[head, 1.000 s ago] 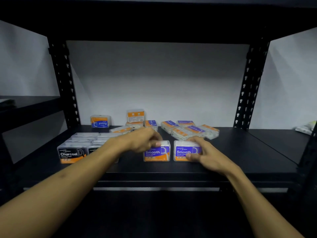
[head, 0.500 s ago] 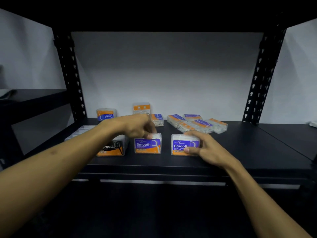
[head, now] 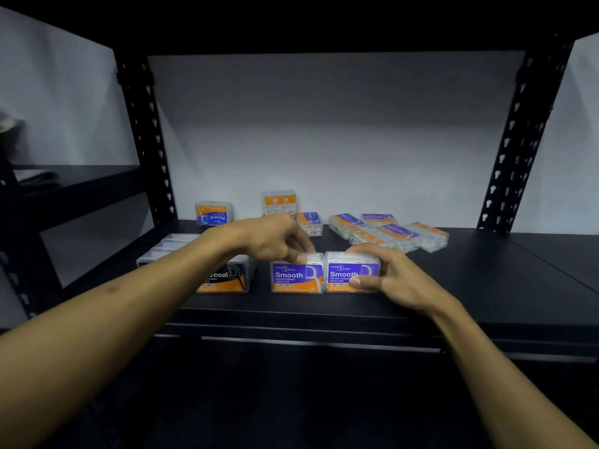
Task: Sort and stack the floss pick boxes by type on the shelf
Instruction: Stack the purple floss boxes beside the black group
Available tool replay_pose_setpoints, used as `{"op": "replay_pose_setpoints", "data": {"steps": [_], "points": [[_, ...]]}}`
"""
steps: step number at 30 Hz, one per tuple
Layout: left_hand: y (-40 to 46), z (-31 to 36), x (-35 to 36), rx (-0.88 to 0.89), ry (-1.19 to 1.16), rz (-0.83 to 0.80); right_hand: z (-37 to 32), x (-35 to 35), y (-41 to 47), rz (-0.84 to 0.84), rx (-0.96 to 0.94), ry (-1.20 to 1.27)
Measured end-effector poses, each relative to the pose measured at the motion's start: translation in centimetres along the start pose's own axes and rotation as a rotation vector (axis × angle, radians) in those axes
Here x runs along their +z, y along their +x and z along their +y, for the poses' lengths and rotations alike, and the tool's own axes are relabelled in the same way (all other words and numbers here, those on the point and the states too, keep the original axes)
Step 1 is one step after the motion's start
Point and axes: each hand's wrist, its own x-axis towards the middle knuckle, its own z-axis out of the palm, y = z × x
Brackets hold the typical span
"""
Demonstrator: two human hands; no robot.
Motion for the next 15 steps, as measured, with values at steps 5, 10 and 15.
{"op": "replay_pose_setpoints", "data": {"steps": [5, 10, 15], "points": [[-0.1, 0.3, 0.6, -0.018, 0.004, 0.021, -0.6, -0.1, -0.4, -0.039, 0.033, 0.062], [-0.6, 0.5, 1.5, -0.027, -0.027, 0.007, -0.5, -0.1, -0.6, -0.071, 0.028, 0.112], [-0.3, 1.2, 3.8, 0.06, 0.153, 0.152, -0.1, 0.0, -0.5, -0.041, -0.01, 0.092]]}}
